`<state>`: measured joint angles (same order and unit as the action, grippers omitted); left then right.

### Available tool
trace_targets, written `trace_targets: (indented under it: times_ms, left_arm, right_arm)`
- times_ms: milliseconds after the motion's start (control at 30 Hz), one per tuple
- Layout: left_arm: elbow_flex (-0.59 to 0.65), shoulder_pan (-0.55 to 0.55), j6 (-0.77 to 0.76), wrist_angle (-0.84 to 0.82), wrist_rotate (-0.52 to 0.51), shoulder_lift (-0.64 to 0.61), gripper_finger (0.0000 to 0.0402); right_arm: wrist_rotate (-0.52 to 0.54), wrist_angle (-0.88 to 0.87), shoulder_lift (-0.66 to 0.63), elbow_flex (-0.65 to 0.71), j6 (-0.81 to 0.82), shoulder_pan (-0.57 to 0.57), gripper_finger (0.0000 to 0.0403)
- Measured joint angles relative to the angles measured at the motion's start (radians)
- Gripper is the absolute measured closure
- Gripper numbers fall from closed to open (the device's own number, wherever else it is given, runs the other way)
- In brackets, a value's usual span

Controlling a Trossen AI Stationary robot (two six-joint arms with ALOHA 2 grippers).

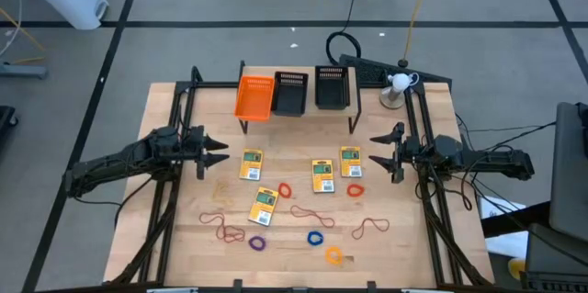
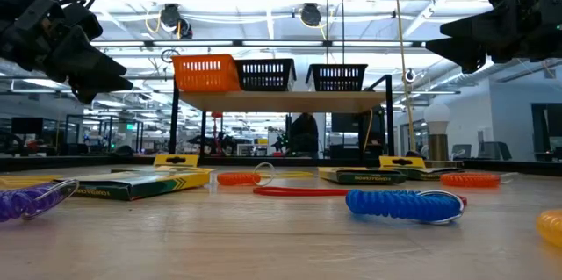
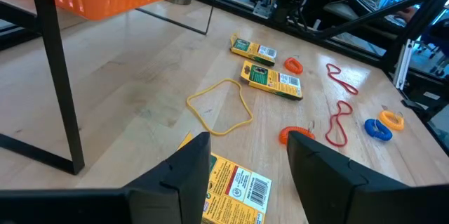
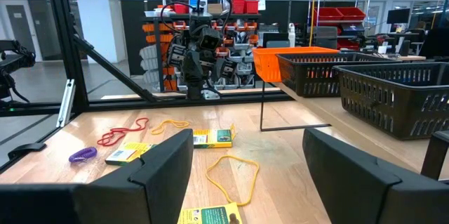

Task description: Pick & Place Office Desk Supplies

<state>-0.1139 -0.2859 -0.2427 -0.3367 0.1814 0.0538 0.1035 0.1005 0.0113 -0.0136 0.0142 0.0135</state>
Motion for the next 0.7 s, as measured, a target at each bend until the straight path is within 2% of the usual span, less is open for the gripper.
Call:
trace_targets:
  times_ms: [700]
  left_arm:
    - [0.0,0.0,0.0,0.0,0.0,0.0,0.0218]
  right_arm:
    - [0.0,0.0,0.0,0.0,0.0,0.0,0.0142]
